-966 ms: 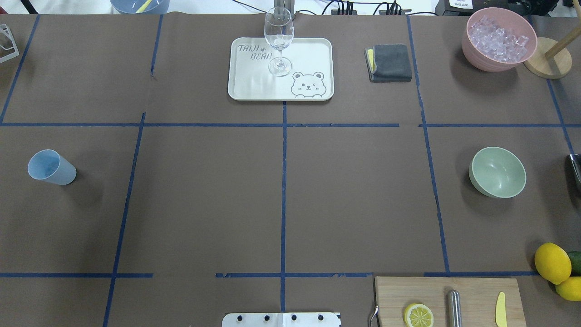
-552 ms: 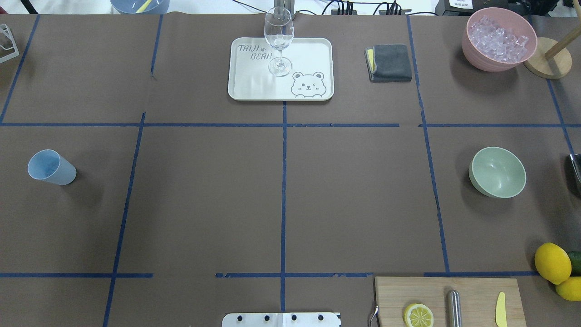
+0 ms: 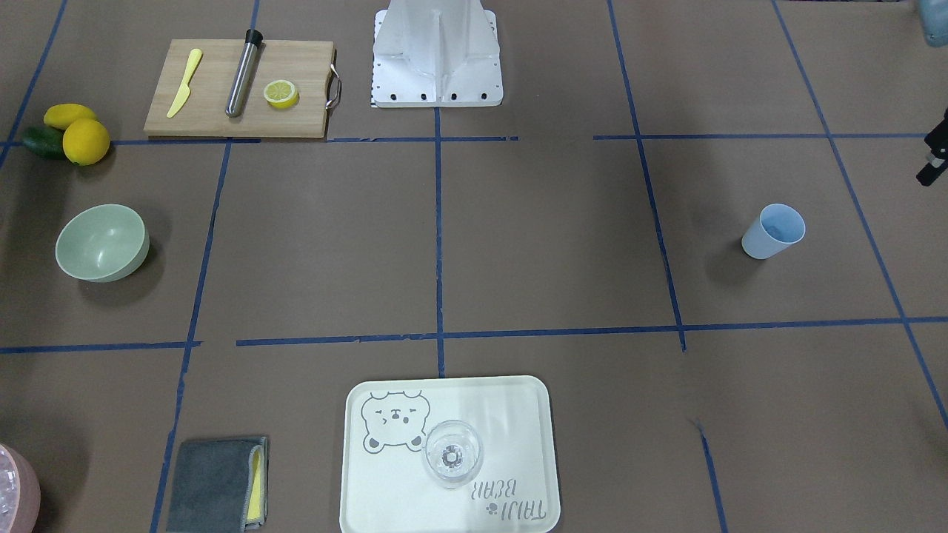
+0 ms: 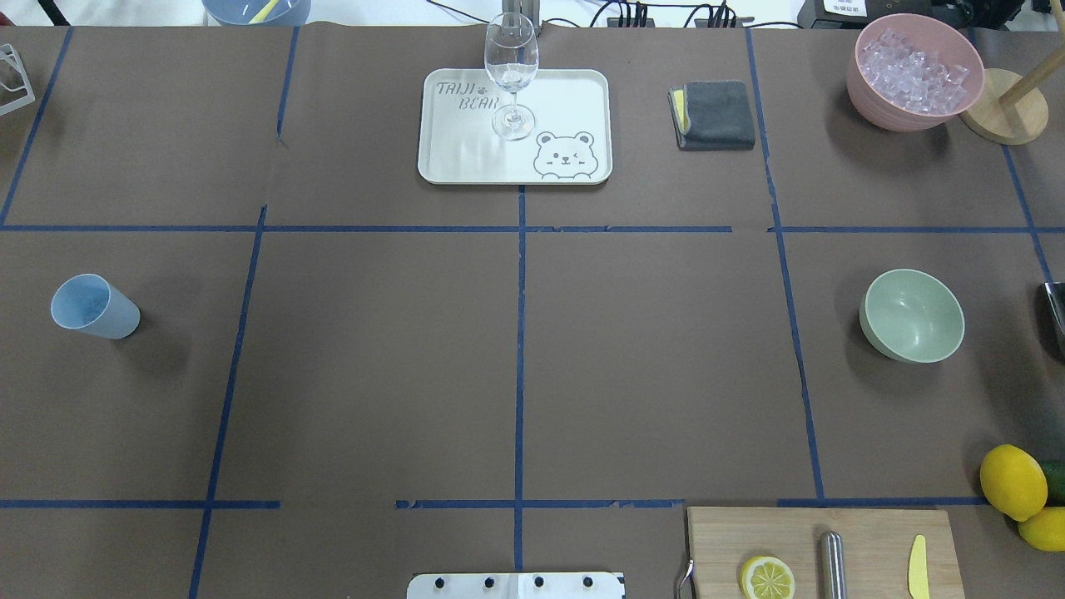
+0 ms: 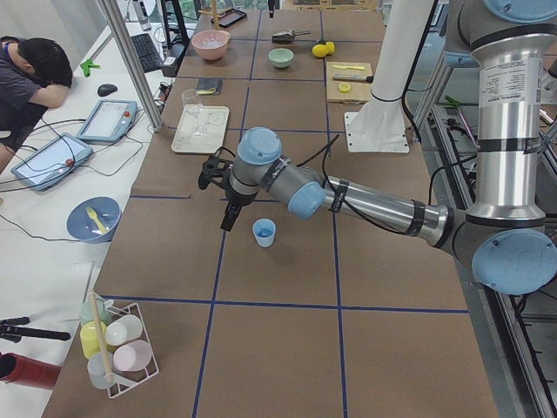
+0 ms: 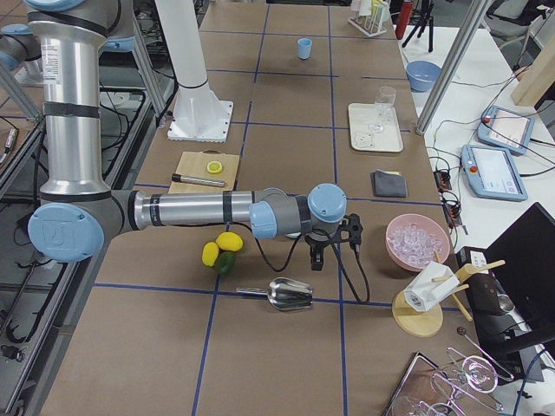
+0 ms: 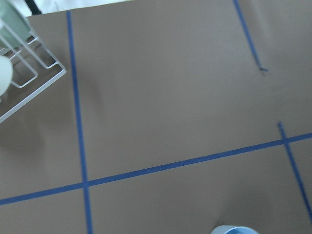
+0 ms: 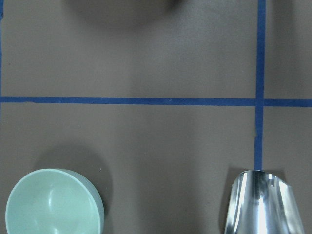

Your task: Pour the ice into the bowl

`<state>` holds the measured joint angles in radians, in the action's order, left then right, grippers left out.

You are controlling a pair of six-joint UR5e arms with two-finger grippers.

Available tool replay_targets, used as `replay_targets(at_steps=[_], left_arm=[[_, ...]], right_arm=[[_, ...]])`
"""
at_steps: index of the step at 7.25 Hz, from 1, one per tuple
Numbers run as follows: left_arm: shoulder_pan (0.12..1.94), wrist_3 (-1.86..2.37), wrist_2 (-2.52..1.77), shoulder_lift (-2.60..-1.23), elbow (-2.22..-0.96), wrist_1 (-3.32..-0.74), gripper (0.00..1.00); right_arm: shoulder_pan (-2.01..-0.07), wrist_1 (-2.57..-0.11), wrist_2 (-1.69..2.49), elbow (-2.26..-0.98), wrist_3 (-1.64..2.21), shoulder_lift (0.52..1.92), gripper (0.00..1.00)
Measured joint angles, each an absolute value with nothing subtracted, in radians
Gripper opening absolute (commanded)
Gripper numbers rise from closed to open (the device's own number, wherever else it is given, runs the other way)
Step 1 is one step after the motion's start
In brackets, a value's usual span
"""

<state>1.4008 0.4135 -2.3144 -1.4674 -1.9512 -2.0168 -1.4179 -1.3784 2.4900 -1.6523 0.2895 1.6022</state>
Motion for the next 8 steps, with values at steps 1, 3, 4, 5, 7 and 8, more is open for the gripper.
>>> replay_targets(at_steps=[1,3,4,5,7,8], left_arm=[[1.344,0.494,-2.24,-1.423,-2.026,-2.045,1.0],[1.196,0.664,-2.073,-1.363,-2.146,-2.058,1.0],[1.122,0.738,-1.995,-1.345,-2.182,-2.06,1.0],[1.073,0.783,-1.945,-1.328,-2.21,-2.061,1.0],[1.035,0.814,-1.914,-1.309,-2.242,-2.062,1.0],[1.029,0.819,-1.906,-1.307,-2.247,-2.066,1.0]], right_arm=[[-1.368,-1.284,2.476,-1.649,0.413,1.613,1.0],[-1.238,-1.025,2.399,-1.648,0.685,1.655,1.0],[-1.183,-0.918,2.372,-1.649,0.785,1.68,1.0],[-1.135,-0.859,2.347,-1.651,0.842,1.697,1.0],[-1.051,-0.826,2.285,-1.653,0.888,1.711,1.0],[-1.02,-0.824,2.263,-1.651,0.902,1.713,0.84]])
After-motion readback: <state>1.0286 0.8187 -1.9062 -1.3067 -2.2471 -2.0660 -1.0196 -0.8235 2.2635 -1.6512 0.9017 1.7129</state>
